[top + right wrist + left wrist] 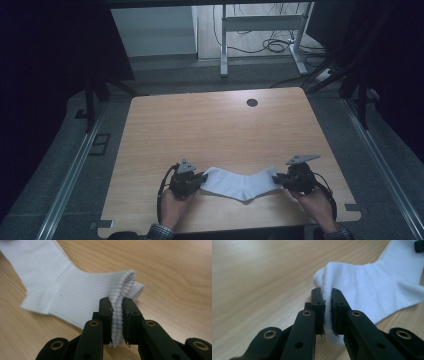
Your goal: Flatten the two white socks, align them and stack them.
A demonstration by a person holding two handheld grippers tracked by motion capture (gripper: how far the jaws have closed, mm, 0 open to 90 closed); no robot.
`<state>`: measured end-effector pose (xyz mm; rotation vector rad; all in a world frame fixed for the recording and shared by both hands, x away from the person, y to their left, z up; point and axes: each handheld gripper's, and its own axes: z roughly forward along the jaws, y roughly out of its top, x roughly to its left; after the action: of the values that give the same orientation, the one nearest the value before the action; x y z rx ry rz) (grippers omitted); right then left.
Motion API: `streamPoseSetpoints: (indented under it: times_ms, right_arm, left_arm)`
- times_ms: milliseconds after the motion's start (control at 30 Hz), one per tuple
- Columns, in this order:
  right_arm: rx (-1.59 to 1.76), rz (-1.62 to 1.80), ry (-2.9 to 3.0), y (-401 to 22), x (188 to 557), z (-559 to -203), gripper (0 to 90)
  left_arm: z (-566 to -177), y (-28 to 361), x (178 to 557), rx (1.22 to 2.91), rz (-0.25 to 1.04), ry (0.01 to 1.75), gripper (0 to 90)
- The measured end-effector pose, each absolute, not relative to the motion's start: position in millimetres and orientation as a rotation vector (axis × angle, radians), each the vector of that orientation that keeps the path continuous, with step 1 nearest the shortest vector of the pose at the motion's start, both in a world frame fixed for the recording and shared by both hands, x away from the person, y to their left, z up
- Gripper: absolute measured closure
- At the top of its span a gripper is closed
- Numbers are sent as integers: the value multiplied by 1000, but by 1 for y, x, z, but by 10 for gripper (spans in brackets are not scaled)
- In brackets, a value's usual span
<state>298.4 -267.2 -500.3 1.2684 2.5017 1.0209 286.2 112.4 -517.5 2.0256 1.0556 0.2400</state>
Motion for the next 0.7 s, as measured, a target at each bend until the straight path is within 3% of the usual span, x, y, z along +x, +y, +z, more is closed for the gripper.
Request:
streamPoseSetpoints:
  times_ms: [700]
  right_arm:
    - [1194, 1038, 2397, -243, 365, -451, 778]
  left_arm:
    - [-466, 123, 353, 2012, 397, 1093, 821]
